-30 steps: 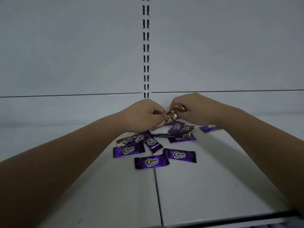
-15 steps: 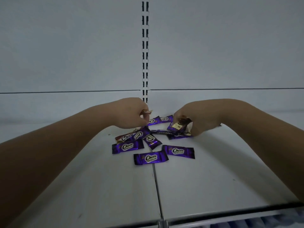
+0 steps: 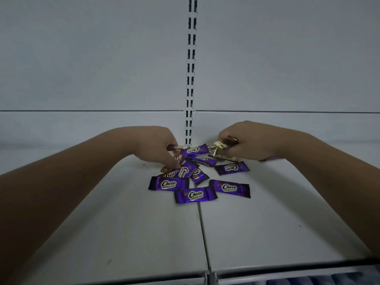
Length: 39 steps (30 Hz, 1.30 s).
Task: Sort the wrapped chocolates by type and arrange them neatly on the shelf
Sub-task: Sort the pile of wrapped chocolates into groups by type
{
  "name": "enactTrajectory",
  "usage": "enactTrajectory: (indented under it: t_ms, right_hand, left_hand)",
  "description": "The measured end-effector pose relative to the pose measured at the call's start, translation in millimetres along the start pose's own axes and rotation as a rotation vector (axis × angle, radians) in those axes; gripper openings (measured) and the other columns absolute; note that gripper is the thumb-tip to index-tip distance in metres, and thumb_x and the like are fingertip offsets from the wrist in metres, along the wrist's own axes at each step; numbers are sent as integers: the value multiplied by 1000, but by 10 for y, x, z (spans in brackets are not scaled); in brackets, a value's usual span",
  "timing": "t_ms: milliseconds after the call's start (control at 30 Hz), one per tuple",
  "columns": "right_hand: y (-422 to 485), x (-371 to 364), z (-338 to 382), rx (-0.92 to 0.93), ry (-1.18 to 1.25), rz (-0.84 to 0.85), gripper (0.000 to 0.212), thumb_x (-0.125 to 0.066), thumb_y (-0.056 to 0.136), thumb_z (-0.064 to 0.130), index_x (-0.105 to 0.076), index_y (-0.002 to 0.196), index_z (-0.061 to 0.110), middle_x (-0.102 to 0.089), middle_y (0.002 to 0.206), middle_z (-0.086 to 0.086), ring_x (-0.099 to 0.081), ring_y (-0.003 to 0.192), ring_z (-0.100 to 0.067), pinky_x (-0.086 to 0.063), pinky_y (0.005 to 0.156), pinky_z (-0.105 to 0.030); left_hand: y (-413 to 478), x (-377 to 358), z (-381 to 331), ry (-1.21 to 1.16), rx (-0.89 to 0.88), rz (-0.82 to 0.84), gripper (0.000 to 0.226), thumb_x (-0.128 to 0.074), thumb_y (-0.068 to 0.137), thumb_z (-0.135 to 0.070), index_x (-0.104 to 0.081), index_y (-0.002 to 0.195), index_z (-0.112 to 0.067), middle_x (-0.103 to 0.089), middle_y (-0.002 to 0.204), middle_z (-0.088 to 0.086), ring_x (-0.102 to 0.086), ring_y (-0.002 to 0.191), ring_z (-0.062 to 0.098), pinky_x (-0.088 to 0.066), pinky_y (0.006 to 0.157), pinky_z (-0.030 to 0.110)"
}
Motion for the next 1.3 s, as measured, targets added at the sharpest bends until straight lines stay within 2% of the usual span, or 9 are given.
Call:
enactTrajectory:
  t_ms: [133, 333, 467, 533, 633, 767, 933, 1100, 1300]
  right_hand:
    - [30, 21, 34, -1, 72, -50, 31, -44, 97, 35, -60, 89, 9, -60, 90, -6, -55, 84, -24, -45, 75, -37]
    - [-4, 125, 46, -3, 133, -117, 32, -41, 99, 32, -58, 87, 8, -57, 77, -3, -49, 68, -19, -38, 62, -28]
    - [18, 153, 58, -5, 136, -159, 34, -43, 98, 31, -56, 83, 3, -51, 68, -1, -40, 58, -12, -31, 53, -19]
    - [33, 157, 66, 8, 165, -171, 34, -45, 98, 29, -54, 80, 2, -52, 68, -6, -40, 59, -15, -32, 55, -23]
    - [48, 139, 90, 20, 230, -166, 31, -46, 98, 27, -55, 76, 6, -51, 66, -3, -40, 57, -13, -33, 56, -25]
    - [56, 158, 142, -4, 366, -183, 29, -46, 97, 25, -57, 70, 31, -60, 68, 5, -50, 60, -12, -41, 60, -26]
    - [77, 62, 332, -2, 368, -93, 28, -41, 97, 26, -56, 83, 8, -50, 65, 2, -41, 56, -13, -36, 57, -27]
    - [66, -12, 593, 83, 324, 18, 40, -54, 84, 58, -60, 87, 19, -49, 65, 9, -44, 57, -6, -34, 59, -23]
    - [60, 60, 529, 3, 331, -99, 37, -44, 97, 38, -61, 96, 5, -47, 63, 3, -42, 52, -9, -35, 55, -21]
  left_hand:
    - [-25, 17, -68, -68, -16, -58, 26, -70, 79, -40, -63, 85, -17, -53, 69, -1, -45, 61, 14, -33, 56, 27]
    - [-100, 114, -43, -215, 20, -173, 23, -65, 85, -28, -50, 78, -12, -52, 76, 1, -43, 67, 17, -33, 59, 29]
    - [-162, 137, -21, -323, 41, -169, 10, -56, 88, -18, -52, 88, -9, -64, 59, -20, -45, 63, 13, -34, 56, 26]
    - [-183, 134, -15, -318, 39, -181, 10, -49, 89, -18, -53, 86, -10, -61, 62, -11, -46, 64, 15, -36, 58, 27]
    - [-190, 51, -21, -216, 24, -88, 23, -53, 89, -32, -57, 82, -11, -58, 77, 1, -48, 70, 20, -38, 64, 30]
    - [-240, -58, -40, -140, 28, 72, 34, -72, 72, -52, -70, 88, -22, -65, 75, -8, -56, 68, 11, -40, 62, 24]
    - [-226, -74, -49, -221, -3, 63, 19, -75, 74, -39, -71, 81, -22, -62, 63, -10, -52, 60, 7, -38, 60, 23]
    - [-233, -46, 33, -304, 46, 27, 23, -64, 84, -32, -60, 76, -10, -52, 65, 0, -43, 61, 17, -33, 59, 27]
    - [-313, -3, 7, -404, 36, -45, 19, -48, 93, -24, -59, 87, -10, -61, 68, -12, -45, 64, 13, -35, 60, 27]
Point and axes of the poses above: each hand's wrist, its own y-axis towards the middle knuckle, its own x-axis out of the back of the hand, z = x × y, the point moved 7 cm from there along y, towards the middle knuckle
